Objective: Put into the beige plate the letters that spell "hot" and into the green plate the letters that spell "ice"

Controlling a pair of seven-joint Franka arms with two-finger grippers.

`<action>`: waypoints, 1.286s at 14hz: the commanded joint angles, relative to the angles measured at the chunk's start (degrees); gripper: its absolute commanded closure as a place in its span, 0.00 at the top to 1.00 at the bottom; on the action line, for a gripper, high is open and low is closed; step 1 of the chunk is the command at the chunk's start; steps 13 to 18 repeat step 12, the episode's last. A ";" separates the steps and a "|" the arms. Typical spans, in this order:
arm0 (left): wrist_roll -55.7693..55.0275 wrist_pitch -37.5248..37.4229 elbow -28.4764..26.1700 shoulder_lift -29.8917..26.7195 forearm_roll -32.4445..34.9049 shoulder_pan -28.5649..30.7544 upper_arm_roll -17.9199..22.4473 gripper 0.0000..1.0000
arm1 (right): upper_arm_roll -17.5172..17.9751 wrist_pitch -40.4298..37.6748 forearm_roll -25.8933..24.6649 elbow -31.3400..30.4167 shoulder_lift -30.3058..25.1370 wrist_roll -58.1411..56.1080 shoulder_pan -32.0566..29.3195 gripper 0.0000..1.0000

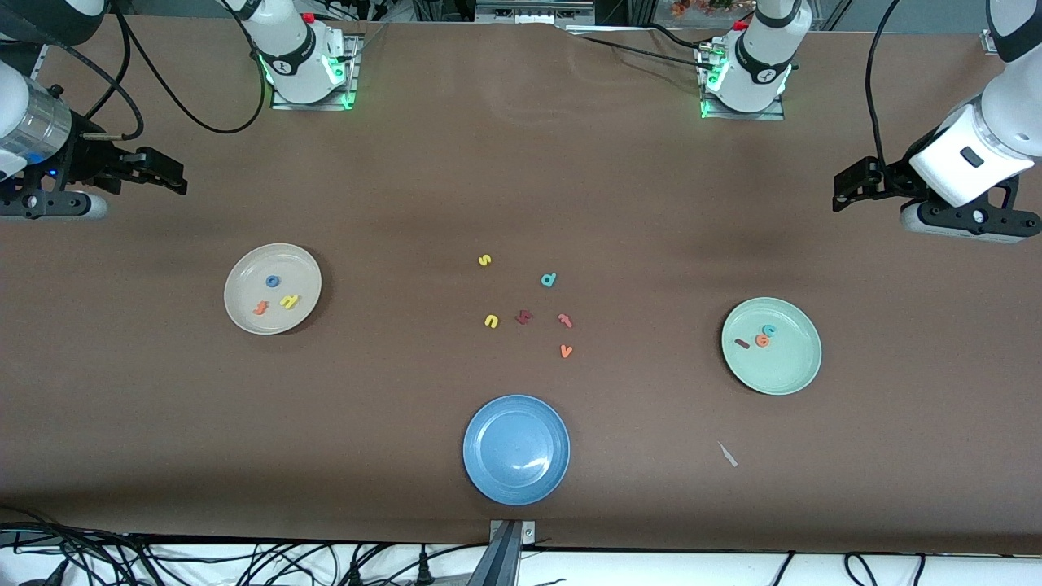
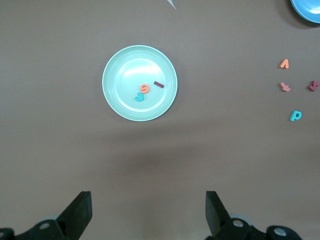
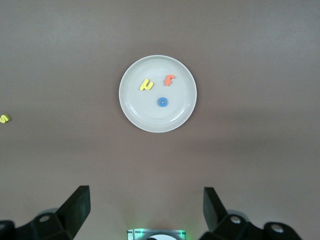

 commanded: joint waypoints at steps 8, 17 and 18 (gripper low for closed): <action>-0.20 -0.81 0.03 -0.60 -0.46 0.03 0.06 1.00 | -0.53 -2.35 0.74 1.62 0.74 -0.25 -0.93 1.00; -0.20 -0.81 0.03 -0.60 -0.46 0.03 0.06 1.00 | -0.53 -2.35 0.74 1.62 0.74 -0.16 -0.93 1.00; -0.20 -0.81 0.03 -0.60 -0.46 0.03 0.06 1.00 | -0.53 -2.35 0.74 1.62 0.74 -0.16 -0.93 1.00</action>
